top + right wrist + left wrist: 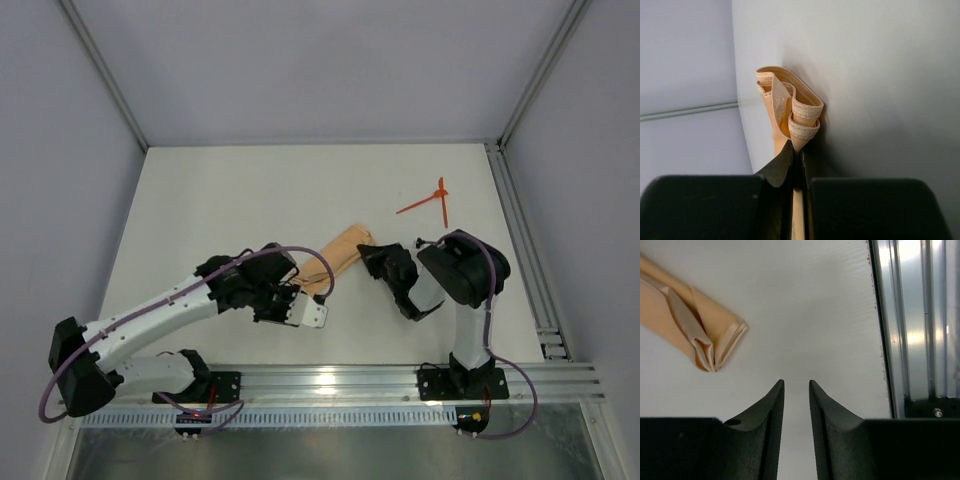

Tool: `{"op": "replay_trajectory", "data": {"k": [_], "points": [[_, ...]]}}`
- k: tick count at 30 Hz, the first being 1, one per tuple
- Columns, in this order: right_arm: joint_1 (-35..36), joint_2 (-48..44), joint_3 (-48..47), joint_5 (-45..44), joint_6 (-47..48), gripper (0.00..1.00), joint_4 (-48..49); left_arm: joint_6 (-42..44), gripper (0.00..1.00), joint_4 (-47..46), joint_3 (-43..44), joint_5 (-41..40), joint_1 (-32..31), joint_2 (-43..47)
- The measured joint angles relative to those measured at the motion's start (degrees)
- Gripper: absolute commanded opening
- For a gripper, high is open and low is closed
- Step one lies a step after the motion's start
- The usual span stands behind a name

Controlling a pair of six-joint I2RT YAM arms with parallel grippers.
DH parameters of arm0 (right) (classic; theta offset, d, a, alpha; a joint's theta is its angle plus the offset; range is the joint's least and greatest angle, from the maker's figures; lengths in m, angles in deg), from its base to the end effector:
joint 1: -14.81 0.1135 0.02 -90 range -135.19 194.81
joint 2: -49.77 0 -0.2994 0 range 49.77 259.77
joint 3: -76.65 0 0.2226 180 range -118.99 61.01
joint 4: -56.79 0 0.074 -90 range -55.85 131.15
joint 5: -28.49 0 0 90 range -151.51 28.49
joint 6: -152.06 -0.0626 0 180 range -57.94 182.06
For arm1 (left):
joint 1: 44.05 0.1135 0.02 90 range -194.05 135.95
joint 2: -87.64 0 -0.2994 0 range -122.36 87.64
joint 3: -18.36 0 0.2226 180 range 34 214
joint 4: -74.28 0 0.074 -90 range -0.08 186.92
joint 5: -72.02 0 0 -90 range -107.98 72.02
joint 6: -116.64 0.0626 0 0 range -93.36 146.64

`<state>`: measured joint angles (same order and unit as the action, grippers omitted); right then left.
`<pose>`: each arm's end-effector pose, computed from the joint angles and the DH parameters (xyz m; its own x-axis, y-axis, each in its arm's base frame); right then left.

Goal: Fold the napkin into a case and place the utensils inside
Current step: Pick up the top corner of the smaller rectangle folded napkin from the center of the board.

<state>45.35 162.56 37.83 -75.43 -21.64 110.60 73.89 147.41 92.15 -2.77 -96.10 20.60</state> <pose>0.2867 0.1516 0.1291 -0.3295 0.9258 -0.1854 0.2623 0.2784 0.9240 0.0966 -0.1506 0.2922 0.2238 0.8653 -0.4485 0.9742 -0.1840 0.1311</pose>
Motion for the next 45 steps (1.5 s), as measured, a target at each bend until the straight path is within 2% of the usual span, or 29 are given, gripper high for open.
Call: {"op": "replay_trajectory", "data": {"k": [2,5,8,9,12,17,19,21,23,26,28,29,32,39,43,45], "points": [[0.0,-0.2,0.3,0.0,-0.3,0.03,-0.2,0.7,0.25,-8.0,-4.9,-0.3,-1.7,-2.0],[0.0,-2.1,0.3,0.0,0.4,0.03,-2.6,1.5,0.28,-19.8,-9.4,-1.8,-1.2,-9.4],[-0.3,-5.3,0.2,0.4,2.5,0.03,-5.3,2.3,0.36,-29.7,-10.3,-2.4,0.9,-17.0],[-0.3,-6.2,0.0,0.6,3.2,0.03,-6.1,3.0,0.42,-33.4,-11.2,-2.4,1.9,-17.9],[-0.4,-7.0,-0.7,1.5,4.6,0.03,-7.1,5.3,0.51,-39.6,-13.9,-3.5,3.8,-18.0],[-0.5,-5.7,-0.7,2.4,4.7,0.03,-6.9,7.3,0.52,-45.5,-15.3,-3.6,5.7,-18.6],[-0.5,-4.7,-0.6,2.5,4.5,0.04,-6.8,7.8,0.51,-46.3,-15.3,-3.1,5.9,-18.8],[-0.7,-4.1,-0.2,2.6,4.3,0.06,-6.4,8.7,0.43,-46.6,-15.4,-2.5,5.9,-19.3],[-0.8,-4.0,0.6,2.6,4.2,0.15,-6.1,9.3,0.39,-46.5,-16.0,-1.9,5.9,-19.5],[-1.0,-4.6,1.6,2.8,4.5,0.22,-5.5,10.8,0.31,-46.6,-17.2,-1.1,5.9,-19.5],[-1.0,-5.4,1.8,3.1,5.4,0.27,-5.9,12.0,0.21,-47.4,-18.1,-0.5,5.9,-19.0],[-1.0,-5.9,1.8,3.3,5.8,0.35,-6.4,12.7,0.13,-47.9,-18.8,-0.1,5.9,-18.8],[-1.0,-8.6,2.3,4.0,7.6,0.43,-8.5,15.0,0.00,-49.7,-21.0,0.4,5.9,-17.7],[-1.0,-21.2,6.0,4.7,15.4,0.47,-19.5,19.9,0.00,-54.6,-25.6,0.5,5.9,-15.2],[-1.0,-35.1,3.0,6.7,27.4,0.47,-36.1,22.8,0.03,-56.5,-27.9,0.4,5.9,-13.7],[-1.0,-41.6,-1.3,7.5,35.9,0.50,-46.1,24.1,0.04,-57.2,-28.9,0.4,5.9,-13.0]]}}
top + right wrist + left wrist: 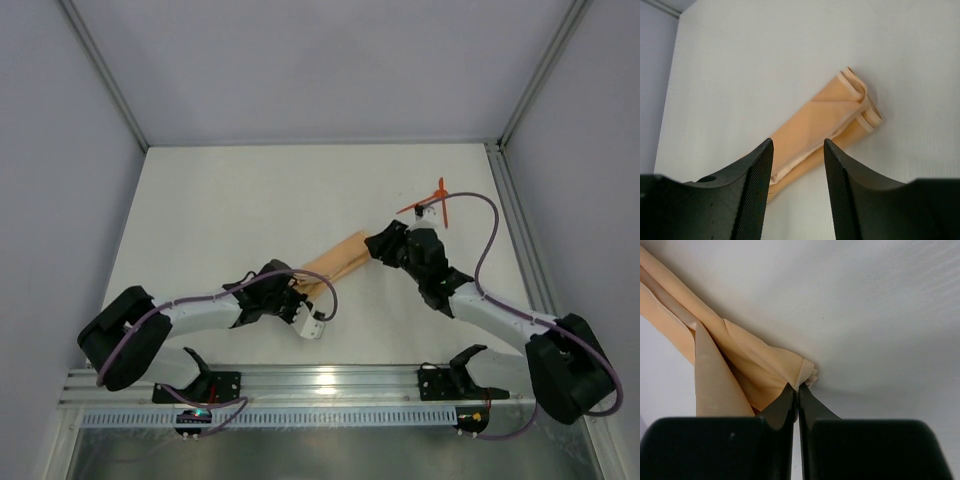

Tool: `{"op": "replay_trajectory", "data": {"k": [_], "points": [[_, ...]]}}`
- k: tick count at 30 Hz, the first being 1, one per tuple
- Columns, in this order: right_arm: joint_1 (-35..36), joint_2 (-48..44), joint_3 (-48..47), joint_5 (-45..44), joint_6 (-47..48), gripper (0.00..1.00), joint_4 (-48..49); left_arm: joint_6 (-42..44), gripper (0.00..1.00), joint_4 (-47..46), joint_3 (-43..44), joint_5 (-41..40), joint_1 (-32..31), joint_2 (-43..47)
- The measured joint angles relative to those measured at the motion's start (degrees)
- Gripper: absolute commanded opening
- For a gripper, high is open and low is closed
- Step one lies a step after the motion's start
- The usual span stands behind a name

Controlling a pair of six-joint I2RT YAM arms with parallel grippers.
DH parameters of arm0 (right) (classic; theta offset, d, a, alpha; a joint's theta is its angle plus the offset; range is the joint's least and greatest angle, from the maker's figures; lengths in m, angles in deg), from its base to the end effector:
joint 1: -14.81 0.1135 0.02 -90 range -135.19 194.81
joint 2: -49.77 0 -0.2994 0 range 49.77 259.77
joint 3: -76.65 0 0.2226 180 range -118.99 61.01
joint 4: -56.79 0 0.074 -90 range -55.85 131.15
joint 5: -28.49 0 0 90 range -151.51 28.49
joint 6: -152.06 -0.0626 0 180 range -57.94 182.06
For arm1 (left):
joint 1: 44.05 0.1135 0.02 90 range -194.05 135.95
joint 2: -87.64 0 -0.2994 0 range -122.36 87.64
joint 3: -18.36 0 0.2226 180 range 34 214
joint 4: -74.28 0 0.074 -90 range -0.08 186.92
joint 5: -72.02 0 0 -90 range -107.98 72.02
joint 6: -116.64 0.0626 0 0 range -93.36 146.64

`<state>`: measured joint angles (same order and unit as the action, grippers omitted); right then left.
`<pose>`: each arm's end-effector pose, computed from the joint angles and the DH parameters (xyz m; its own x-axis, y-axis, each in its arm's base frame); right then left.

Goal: Fold the napkin into a case and place the utensils inside
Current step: Pick up the top corner of the smaller rectangle folded napkin from the center of the board, then stuff the top corner of the smaller-rectangle-folded napkin into the folded napkin.

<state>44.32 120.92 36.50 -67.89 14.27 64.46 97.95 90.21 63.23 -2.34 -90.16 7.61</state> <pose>0.2115 0.1117 0.2283 -0.5284 0.5468 -0.6495 -0.0139 0.7593 0.6506 0.1504 -0.1807 0.1757 0.5957 0.6965 -0.4000 0.7710 -0.3564 0.5278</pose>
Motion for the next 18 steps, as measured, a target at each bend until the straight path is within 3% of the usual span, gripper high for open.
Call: {"op": "replay_trajectory", "data": {"k": [4,6,9,12,18], "points": [[-0.1,-7.4,-10.2,5.1,17.6,0.55,-11.5,2.7,0.04,-1.9,-2.0,0.0,0.1,1.2],[-0.2,-4.6,-16.8,11.0,24.6,0.49,-14.5,4.0,0.04,-3.2,-3.3,-0.1,0.2,1.8],[-0.1,7.2,-30.9,22.8,34.2,0.41,-18.1,5.4,0.04,-4.4,-4.2,-0.3,0.2,2.1],[0.3,21.5,-42.3,33.2,40.0,0.39,-21.6,6.3,0.04,-4.9,-4.4,-1.2,0.3,2.1],[3.7,35.0,-46.4,41.5,49.0,0.39,-31.6,7.4,0.05,-6.4,-5.4,-2.6,0.7,2.2]]}}
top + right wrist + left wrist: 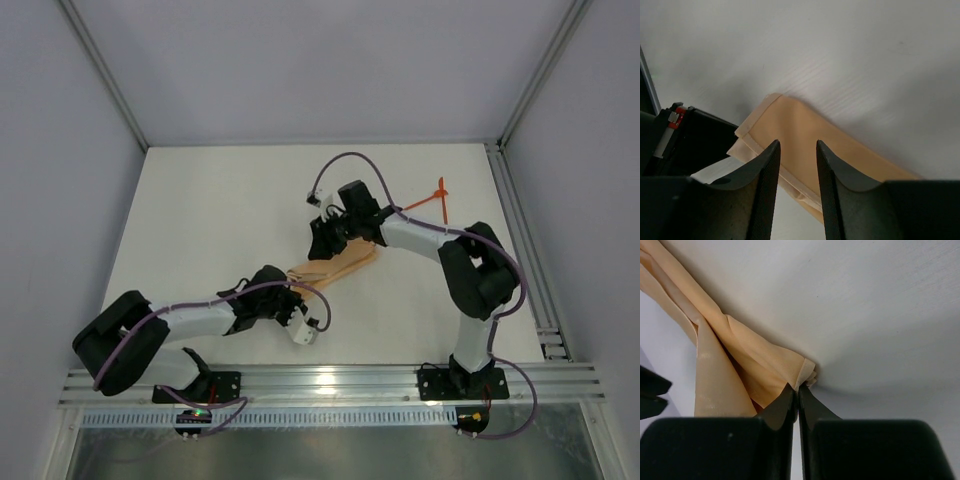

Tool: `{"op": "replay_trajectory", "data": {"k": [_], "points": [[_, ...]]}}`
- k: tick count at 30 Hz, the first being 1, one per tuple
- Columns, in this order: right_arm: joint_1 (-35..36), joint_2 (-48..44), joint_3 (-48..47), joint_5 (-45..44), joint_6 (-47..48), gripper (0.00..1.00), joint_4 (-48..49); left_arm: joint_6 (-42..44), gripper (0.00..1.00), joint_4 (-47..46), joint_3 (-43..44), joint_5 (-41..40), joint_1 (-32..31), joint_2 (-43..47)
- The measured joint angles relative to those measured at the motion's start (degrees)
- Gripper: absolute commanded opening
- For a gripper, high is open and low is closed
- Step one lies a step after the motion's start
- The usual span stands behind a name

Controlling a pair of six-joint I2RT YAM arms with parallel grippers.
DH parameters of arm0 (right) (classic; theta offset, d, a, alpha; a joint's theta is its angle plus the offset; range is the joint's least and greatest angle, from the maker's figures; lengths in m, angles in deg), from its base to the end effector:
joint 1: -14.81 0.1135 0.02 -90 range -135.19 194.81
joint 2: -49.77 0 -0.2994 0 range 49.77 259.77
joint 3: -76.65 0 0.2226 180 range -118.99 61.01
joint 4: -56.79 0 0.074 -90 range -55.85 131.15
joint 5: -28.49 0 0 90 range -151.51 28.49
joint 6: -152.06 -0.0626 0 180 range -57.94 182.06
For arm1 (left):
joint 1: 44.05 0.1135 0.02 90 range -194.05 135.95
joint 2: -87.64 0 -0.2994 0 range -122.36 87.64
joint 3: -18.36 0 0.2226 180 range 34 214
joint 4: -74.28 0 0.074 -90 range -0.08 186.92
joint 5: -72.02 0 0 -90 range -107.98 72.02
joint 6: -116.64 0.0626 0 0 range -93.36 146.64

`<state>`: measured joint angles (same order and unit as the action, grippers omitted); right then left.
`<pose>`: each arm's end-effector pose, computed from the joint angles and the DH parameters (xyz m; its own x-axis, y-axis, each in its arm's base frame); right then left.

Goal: Fold the napkin into a case and place the utensils inside
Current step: Stuff the top corner of the smaller-rectangle-folded napkin into the folded napkin.

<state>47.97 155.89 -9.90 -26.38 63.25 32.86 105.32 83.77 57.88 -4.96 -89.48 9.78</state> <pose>0.3182 0.2510 0.2404 -0.5596 -0.3859 -0.7334 -0.8086 0.4484 0.3810 0.1459 -0.1682 0.1681 0.6826 0.6684 -0.2955 0.6671 -0.4047 0.6255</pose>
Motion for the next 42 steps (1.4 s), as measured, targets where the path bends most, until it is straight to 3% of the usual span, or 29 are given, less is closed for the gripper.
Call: {"op": "replay_trajectory", "data": {"k": [6,18,30,31,33,39,42], "points": [[4.7,1.9,0.5,3.2,3.7,0.39,-1.6,1.4,0.06,-3.4,-2.2,-0.1,0.1,0.5],[7.8,4.5,2.7,-1.2,4.4,0.61,0.1,1.5,0.06,-3.7,-2.3,-0.4,0.2,0.5],[9.7,5.2,2.7,-6.5,6.7,0.60,1.1,-3.4,0.05,-0.3,0.6,0.4,4.3,-0.3],[9.8,5.3,2.7,-6.6,6.7,0.59,1.4,-3.9,0.05,0.0,0.8,0.5,4.6,-0.3],[10.0,5.6,2.7,-6.8,6.8,0.46,2.1,-4.9,0.06,0.4,1.0,0.9,5.0,-0.3],[10.1,6.2,3.2,-7.2,5.1,0.20,4.4,-5.9,0.06,0.6,1.1,1.6,5.7,-0.3],[10.2,6.5,3.2,-7.1,4.2,0.13,4.6,-6.1,0.05,0.6,1.1,1.8,5.8,-0.2]]}}
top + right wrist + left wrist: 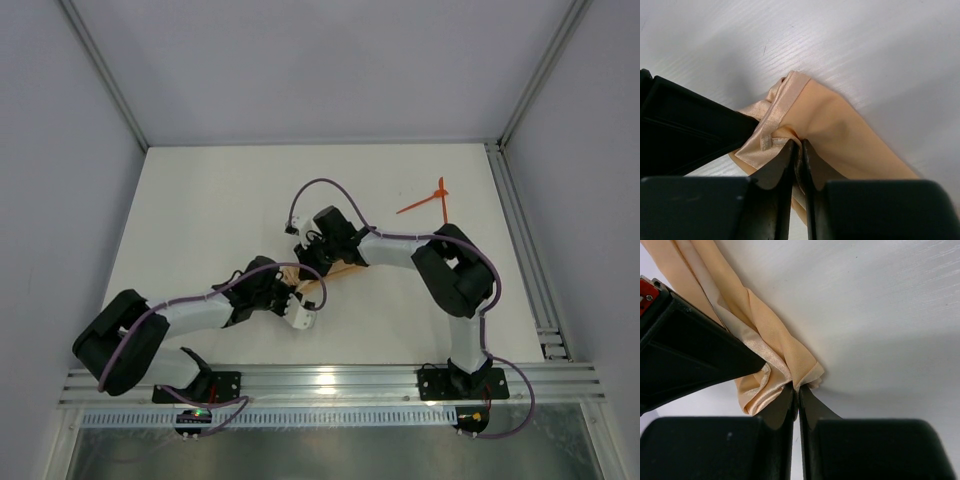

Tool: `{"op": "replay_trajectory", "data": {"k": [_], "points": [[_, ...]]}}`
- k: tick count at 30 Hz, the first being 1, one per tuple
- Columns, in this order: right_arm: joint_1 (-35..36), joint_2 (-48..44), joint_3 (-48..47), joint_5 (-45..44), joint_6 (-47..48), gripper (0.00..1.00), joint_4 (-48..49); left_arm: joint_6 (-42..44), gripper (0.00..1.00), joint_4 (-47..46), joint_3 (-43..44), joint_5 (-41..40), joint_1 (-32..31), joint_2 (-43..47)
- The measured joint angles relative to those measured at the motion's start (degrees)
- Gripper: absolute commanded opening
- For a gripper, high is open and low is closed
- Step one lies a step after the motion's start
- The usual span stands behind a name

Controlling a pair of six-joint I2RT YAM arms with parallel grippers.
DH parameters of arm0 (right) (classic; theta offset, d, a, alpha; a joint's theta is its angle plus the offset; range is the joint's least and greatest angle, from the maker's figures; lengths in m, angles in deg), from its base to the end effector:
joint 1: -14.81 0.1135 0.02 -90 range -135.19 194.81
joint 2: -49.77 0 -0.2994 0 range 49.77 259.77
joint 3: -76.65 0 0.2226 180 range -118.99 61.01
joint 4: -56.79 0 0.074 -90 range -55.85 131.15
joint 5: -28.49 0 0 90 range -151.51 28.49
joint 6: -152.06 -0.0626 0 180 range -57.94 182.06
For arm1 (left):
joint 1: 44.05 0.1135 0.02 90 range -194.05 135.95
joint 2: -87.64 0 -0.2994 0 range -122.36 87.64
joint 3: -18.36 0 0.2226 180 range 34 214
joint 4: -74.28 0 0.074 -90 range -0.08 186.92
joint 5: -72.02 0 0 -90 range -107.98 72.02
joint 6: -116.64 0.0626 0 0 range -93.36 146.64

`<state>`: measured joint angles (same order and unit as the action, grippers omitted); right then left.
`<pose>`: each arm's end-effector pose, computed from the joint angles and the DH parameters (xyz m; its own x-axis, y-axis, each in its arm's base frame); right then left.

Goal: Fold the napkin into a case and place the utensils inside
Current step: Stuff the top corner of the smaller-rectangle-folded napkin into the folded napkin.

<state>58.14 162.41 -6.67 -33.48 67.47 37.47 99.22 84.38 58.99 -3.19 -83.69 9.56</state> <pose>0.2815 0.3060 0.1838 -0.4651 -0.5532 -0.6911 -0.8794 0.3785 0.2888 0.1636 -0.1563 0.1718 0.5450 0.7465 -0.3818 0.7665 -0.2591 0.5876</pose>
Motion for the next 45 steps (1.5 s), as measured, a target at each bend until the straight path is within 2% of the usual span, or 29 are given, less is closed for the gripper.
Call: {"op": "replay_trajectory", "data": {"k": [3,5,15,25,26,31,40,43,44,45], "points": [[0.0,0.0,0.2,0.2,-1.0,0.11,0.2,0.1,0.04,0.3,-0.1,0.3,0.3,0.2],[-0.1,0.0,0.3,0.7,-1.5,0.03,0.3,0.2,0.02,0.5,-0.2,0.8,0.7,0.4],[-4.1,-0.3,3.8,7.9,-5.9,0.03,3.7,2.7,0.01,1.8,-0.9,1.6,1.6,1.7],[-5.0,-2.0,6.1,8.4,-6.8,0.04,4.6,3.4,0.05,2.2,-0.9,2.1,2.4,1.9],[-5.0,-2.1,6.1,8.5,-6.8,0.06,4.7,3.4,0.05,2.2,-0.9,2.3,2.5,1.9],[-4.7,-2.1,6.1,10.4,-7.2,0.31,5.0,4.2,0.06,2.2,-0.9,2.4,2.6,1.9],[-3.4,-2.5,7.7,15.2,-11.0,0.34,9.0,4.1,0.06,2.2,-0.9,2.4,3.1,1.9],[-3.3,-2.5,7.8,15.6,-11.7,0.46,9.5,4.1,0.06,2.2,-0.9,2.4,3.5,1.9],[-3.3,-2.5,7.8,15.7,-11.7,0.56,9.5,4.1,0.06,2.2,-0.9,2.4,3.6,1.9],[-3.3,-2.5,7.7,15.6,-11.8,0.57,9.4,4.1,0.06,2.2,-0.9,2.4,3.7,1.9]]}}
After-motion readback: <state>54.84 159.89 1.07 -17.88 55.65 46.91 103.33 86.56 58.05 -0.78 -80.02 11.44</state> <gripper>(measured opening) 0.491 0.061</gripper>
